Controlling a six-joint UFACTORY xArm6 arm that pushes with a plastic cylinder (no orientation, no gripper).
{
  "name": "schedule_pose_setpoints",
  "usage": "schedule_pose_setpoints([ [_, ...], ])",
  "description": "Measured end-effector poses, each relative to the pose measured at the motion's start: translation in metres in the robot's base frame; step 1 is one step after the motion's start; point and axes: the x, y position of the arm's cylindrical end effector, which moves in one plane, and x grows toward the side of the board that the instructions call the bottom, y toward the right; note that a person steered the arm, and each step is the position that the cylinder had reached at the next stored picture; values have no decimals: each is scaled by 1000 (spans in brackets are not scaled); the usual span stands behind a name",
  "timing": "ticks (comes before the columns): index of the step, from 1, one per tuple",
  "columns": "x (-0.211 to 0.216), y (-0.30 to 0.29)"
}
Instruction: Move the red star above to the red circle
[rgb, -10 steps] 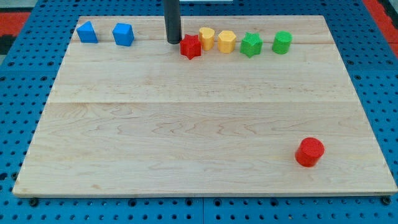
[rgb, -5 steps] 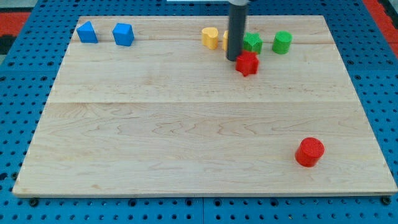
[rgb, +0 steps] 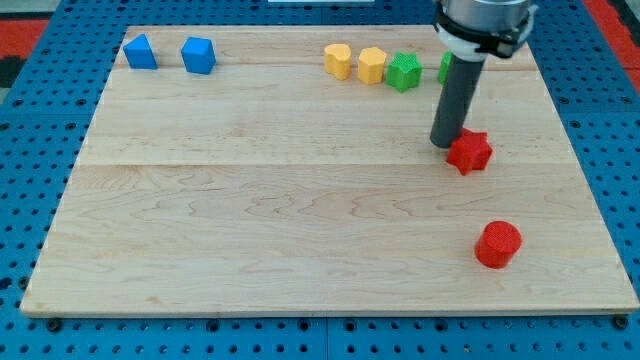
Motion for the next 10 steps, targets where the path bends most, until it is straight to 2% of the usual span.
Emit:
schedule_pose_setpoints([
  [2,-52,5],
  [4,36,24],
  [5,31,24],
  [6,9,54],
  [8,90,62],
  [9,95,66],
  [10,64,72],
])
